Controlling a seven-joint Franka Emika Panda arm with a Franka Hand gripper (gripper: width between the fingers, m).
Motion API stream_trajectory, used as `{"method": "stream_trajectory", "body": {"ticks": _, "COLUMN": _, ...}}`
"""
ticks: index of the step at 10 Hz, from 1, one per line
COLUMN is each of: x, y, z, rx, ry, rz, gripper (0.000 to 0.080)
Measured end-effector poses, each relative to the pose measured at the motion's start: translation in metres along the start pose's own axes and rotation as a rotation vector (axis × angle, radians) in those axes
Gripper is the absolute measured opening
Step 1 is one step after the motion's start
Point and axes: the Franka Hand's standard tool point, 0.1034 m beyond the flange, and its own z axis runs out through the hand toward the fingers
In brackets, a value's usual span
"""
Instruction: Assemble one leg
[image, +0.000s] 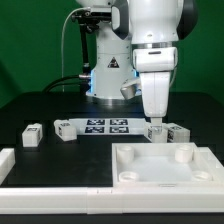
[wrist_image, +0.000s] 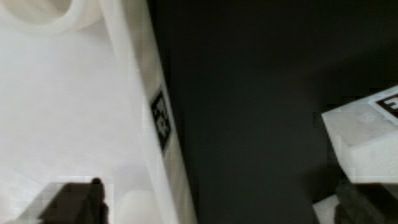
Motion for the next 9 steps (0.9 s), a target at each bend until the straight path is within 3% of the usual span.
{"method": "stream_trajectory", "body": {"ticks": 3, "x": -0.002, "y": -0.004, "z": 0.002, "rx": 0.011, "ry": 0.001, "rz": 0.308, "gripper": 0.0649}}
{"method": "stream_trajectory", "body": {"ticks": 5, "x": 0.002, "y": -0.014, "z": 0.005, "rx": 0.022, "ry": 0.005, "rz": 0.569, "gripper": 0.0649}}
{"method": "stream_trajectory", "body": {"ticks": 9, "x": 0.032, "y": -0.036, "z": 0.009, "rx": 0.051, "ry": 0.010, "rz": 1.099, "gripper": 0.0649}}
